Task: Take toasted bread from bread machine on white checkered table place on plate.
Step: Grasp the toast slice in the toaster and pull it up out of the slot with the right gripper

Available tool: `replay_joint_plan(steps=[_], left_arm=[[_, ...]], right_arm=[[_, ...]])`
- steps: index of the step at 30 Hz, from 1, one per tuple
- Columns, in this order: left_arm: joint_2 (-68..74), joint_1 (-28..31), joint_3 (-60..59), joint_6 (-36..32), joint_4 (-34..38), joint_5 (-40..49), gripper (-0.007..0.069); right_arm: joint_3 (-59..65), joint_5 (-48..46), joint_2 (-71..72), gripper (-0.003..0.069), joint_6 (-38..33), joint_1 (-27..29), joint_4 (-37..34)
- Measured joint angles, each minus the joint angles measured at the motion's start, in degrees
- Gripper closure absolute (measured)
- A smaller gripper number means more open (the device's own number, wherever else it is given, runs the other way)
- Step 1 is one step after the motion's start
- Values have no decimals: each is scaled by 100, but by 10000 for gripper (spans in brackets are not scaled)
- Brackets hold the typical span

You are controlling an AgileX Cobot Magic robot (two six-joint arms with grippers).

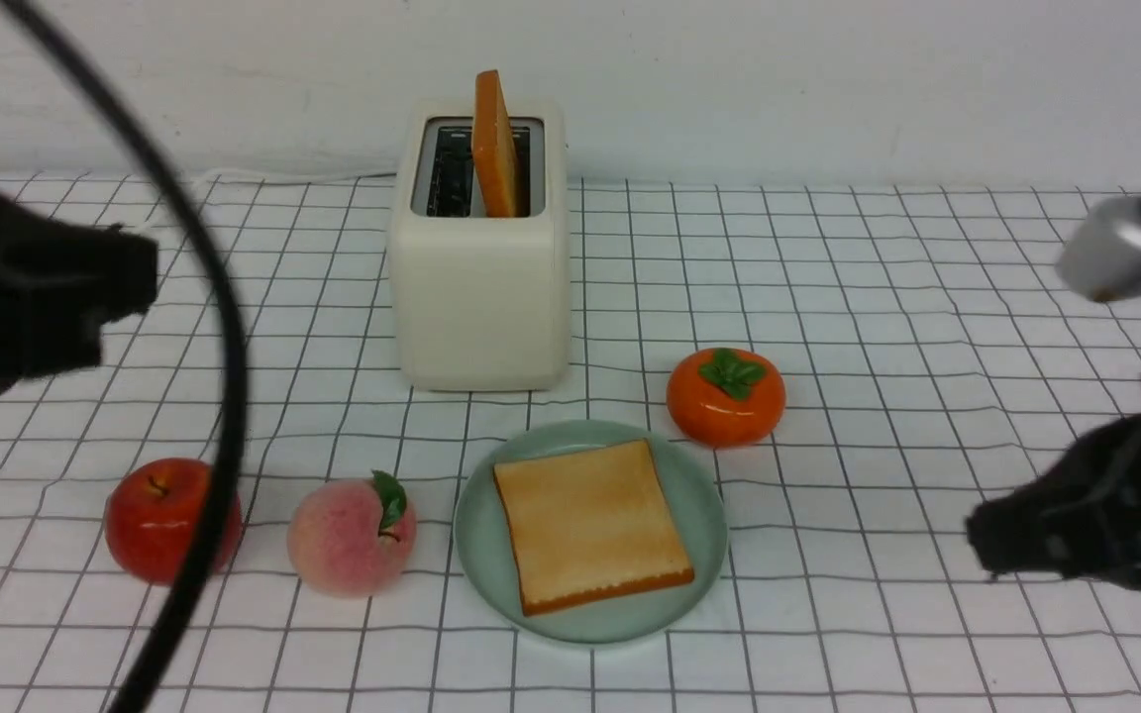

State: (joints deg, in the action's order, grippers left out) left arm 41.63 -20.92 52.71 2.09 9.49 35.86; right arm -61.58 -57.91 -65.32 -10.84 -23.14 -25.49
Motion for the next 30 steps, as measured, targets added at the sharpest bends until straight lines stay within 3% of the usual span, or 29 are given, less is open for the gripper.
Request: replay_joint_plan(steps=[4, 6, 10, 16, 20, 22, 23, 26, 30], left_arm=[[-902, 0, -798, 22, 23, -546, 638], [-1492, 0, -1434, 34, 29, -1051, 638], [-1939, 0, -2025, 41, 49, -1554, 638], [-2148, 0, -2475, 46, 81, -2035, 638], [-2148, 0, -2597, 46, 81, -2194, 638], [-2148, 0, -2608, 46, 81, -2235, 638], [-2148, 0, -2608, 46, 81, -2237, 638], [-2148, 0, -2622, 52, 81, -2255, 638], [-2150, 0, -2622, 52, 81, -2268, 638]], right_arm=[[-680, 340, -745, 662, 7, -623, 102], [-1613, 631, -1586, 661, 147, -1090, 456], [-2674, 760, -2462, 655, 265, -1298, 817], [-4255, 1382, -3820, 584, 353, -1320, 1251], [-5123, 1851, -4718, 470, 363, -1320, 1600], [-5681, 2130, -5294, 361, 427, -1288, 1900], [-5720, 2157, -5334, 353, 446, -1288, 1917], [-6289, 2615, -5941, 222, 952, -1164, 2288], [-6609, 3040, -6369, 172, 1454, -1053, 2672]])
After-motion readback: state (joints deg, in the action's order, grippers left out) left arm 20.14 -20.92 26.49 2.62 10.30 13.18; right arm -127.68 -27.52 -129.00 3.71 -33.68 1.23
